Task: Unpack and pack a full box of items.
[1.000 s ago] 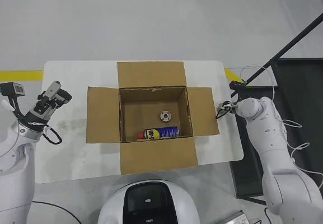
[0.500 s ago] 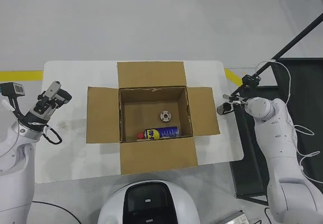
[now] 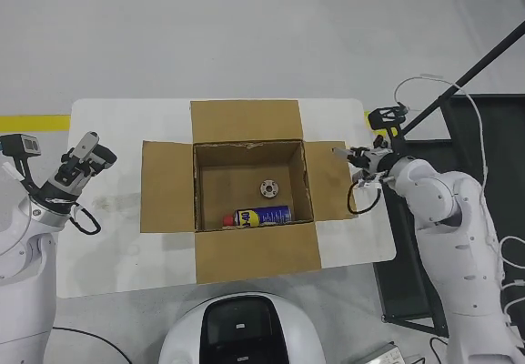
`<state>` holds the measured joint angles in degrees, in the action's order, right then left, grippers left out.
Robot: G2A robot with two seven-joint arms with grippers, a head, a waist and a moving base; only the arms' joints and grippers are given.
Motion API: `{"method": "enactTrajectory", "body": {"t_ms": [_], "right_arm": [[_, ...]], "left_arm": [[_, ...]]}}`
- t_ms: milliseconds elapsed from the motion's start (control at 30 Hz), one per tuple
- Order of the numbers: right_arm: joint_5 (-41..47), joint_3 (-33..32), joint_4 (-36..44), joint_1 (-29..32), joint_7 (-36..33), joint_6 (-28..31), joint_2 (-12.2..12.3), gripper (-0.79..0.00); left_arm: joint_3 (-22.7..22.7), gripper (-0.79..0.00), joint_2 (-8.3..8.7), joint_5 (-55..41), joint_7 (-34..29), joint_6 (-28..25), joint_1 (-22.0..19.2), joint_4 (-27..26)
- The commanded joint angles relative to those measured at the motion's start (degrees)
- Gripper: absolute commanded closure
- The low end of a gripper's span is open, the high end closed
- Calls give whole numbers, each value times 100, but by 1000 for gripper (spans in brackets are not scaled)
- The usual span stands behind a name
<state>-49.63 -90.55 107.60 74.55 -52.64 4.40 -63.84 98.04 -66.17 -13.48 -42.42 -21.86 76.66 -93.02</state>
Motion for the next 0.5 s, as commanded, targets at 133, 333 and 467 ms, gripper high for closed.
{"method": "enactTrajectory", "body": {"t_ms": [133, 333, 467], "right_arm": [[-119, 580, 494, 3, -86, -109, -32, -785], [-10, 669, 505, 9, -84, -212, -44, -785], [-10, 669, 505, 9, -84, -212, -44, -785]], "left_arm": [[0, -785, 0, 0, 0, 0, 0, 0], [0, -785, 0, 0, 0, 0, 0, 0], [0, -785, 0, 0, 0, 0, 0, 0]]}}
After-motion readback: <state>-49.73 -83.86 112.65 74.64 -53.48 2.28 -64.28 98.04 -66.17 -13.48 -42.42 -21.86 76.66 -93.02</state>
